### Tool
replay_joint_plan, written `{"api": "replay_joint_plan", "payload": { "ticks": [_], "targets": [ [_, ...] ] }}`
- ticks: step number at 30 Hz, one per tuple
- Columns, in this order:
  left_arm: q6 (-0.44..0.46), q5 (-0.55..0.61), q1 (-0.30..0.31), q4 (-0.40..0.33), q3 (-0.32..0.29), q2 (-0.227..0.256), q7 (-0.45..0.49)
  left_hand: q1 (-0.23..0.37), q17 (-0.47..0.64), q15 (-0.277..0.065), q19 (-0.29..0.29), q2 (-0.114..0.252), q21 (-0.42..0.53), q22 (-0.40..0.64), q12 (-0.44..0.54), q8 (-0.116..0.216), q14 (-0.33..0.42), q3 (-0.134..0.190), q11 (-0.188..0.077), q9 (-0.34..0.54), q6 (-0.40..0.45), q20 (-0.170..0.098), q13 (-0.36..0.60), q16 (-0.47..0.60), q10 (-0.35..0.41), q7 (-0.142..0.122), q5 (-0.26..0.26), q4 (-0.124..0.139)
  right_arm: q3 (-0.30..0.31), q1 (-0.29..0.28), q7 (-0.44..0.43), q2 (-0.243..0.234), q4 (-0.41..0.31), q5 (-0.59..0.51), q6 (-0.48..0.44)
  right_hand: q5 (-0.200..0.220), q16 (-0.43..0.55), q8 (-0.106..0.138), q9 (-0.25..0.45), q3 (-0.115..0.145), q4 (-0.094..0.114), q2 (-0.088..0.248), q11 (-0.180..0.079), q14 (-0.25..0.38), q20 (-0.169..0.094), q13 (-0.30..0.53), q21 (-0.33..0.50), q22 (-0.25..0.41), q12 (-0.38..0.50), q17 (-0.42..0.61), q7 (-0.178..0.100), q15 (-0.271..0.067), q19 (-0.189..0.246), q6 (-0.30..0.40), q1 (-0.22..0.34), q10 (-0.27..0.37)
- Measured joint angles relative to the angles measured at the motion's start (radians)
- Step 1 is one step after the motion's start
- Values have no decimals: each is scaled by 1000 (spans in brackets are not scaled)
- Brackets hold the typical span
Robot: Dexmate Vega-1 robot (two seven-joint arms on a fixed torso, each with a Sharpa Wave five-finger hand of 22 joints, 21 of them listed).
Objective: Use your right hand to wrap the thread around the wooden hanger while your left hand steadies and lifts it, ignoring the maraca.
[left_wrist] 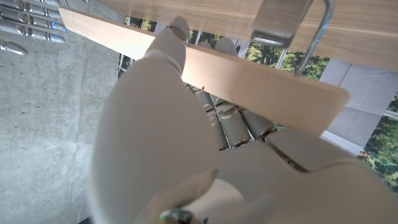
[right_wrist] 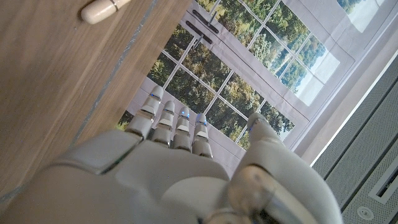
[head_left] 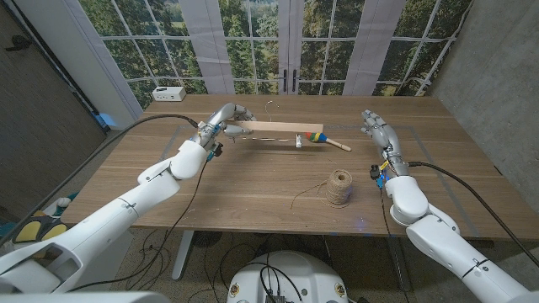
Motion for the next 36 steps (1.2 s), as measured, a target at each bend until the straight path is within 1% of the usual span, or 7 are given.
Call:
{"api": "replay_joint_plan", "payload": {
  "ticks": [6,12,14,17,18,23,36],
  "targets": [
    [-15,-33,-12,11,-5,-4,-37,0,0,0,0,0,0,7,0,1,0,3,-6,0,0,0,10,0,5,0,3,-3,6,-30,-35,-24,-77,-54,-93,-3,0,0,0,-18,-18,-38,-5,13,4,0,0,0,0,0,2,-6,4,13,-12,5],
    [-27,-48,-20,19,-11,-8,-55,0,0,0,0,0,0,8,0,1,0,7,-6,0,0,0,19,1,5,0,10,-7,12,-65,-61,-55,-165,-114,-215,-3,0,0,0,-33,-22,-67,-9,22,5,0,0,1,0,0,-3,-15,16,18,-24,9],
    [-32,-52,-21,22,-13,-9,-59,0,0,0,0,0,0,8,0,1,0,7,-6,0,0,0,23,1,5,0,10,-7,13,-79,-67,-68,-203,-132,-261,-3,0,0,0,-39,-22,-72,-9,21,7,0,7,5,0,0,-3,-14,25,18,-30,9],
    [-37,-56,-21,22,-13,-9,-63,0,0,0,0,0,0,8,0,1,0,10,-6,0,0,0,28,1,5,0,18,-10,14,-95,-67,-84,-246,-132,-261,-3,0,-4,0,-45,-19,-77,-15,27,7,0,8,5,-5,5,-3,-20,25,18,-34,3],
    [-40,-57,-24,27,-16,-12,-65,0,0,0,0,0,0,9,0,1,0,11,-6,0,0,0,30,1,5,0,18,-11,14,-100,-73,-90,-262,-165,-348,-3,0,-4,0,-48,-22,-77,-15,27,7,0,8,5,-5,5,-4,-20,25,18,-34,3],
    [-50,-63,-27,33,-17,-14,-74,0,0,0,0,0,0,13,0,1,0,14,-6,0,0,0,39,1,5,0,19,-14,15,-119,-74,-116,-317,-186,-417,-3,0,-8,0,-56,-23,-95,-26,27,13,5,8,5,-11,5,-6,-20,19,4,-42,-9],
    [-75,-82,-39,55,-19,-22,-100,0,0,0,-3,0,0,14,0,1,0,22,-6,0,3,-3,60,1,5,-2,27,-22,-4,-142,-31,-189,-450,-247,-663,-3,-2,-12,0,-72,-30,-119,-25,13,12,5,3,5,-16,5,-5,-25,12,-13,-48,-33]
  ]
}}
